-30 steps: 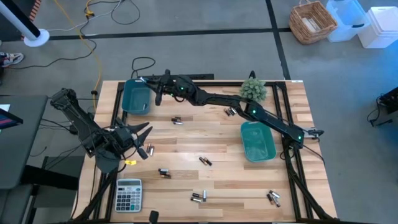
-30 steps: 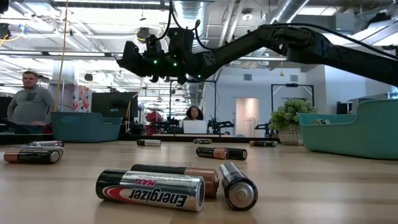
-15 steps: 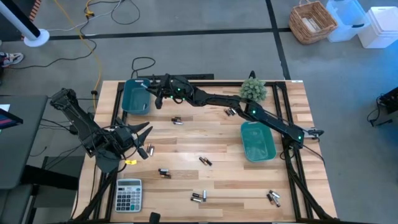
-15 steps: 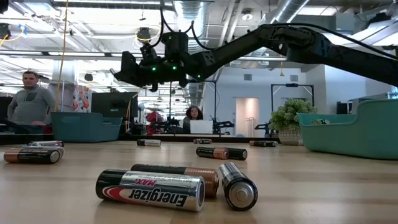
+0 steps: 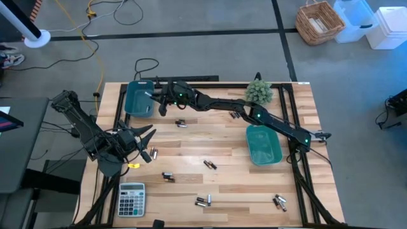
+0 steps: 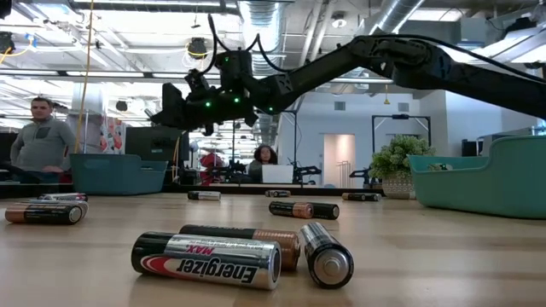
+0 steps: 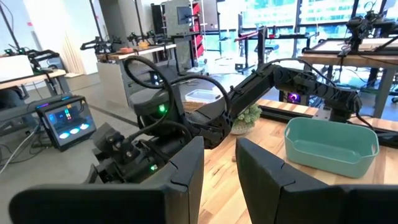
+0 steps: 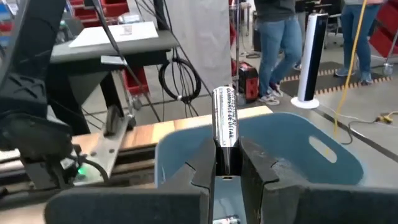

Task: Sort batteries
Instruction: Put the black-silver battery into the blue bin

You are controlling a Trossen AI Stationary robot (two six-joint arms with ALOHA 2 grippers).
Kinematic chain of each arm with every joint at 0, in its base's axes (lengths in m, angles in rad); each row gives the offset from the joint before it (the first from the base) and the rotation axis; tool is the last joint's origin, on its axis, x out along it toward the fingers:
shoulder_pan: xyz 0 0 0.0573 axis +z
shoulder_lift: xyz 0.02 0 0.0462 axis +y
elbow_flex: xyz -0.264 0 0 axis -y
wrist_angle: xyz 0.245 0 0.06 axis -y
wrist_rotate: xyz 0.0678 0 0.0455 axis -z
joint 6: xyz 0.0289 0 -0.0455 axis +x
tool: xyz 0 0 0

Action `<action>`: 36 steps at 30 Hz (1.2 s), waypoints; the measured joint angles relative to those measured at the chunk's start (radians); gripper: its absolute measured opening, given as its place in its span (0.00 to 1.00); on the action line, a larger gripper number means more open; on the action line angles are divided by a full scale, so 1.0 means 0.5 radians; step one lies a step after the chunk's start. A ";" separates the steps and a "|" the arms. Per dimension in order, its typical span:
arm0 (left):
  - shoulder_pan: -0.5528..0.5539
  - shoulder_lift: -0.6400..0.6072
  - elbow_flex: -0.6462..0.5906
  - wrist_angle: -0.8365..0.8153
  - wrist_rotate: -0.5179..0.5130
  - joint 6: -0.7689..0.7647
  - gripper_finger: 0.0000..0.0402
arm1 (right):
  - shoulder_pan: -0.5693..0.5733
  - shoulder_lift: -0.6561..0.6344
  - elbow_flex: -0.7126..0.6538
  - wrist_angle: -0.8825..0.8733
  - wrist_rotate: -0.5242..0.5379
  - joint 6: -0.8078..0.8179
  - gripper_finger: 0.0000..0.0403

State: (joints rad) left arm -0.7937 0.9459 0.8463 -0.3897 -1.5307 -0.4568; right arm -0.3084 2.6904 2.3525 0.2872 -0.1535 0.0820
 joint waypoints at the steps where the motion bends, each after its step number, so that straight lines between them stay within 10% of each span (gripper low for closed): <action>1: 0.000 0.000 0.000 0.001 0.000 0.000 0.22 | 0.000 0.000 -0.003 0.003 -0.001 -0.003 0.14; 36: 0.000 0.000 0.000 0.012 0.000 0.000 0.22 | 0.000 -0.001 -0.003 0.011 0.040 -0.006 0.14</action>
State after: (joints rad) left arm -0.7937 0.9459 0.8463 -0.3836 -1.5307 -0.4568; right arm -0.3083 2.6900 2.3508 0.2929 -0.1334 0.0792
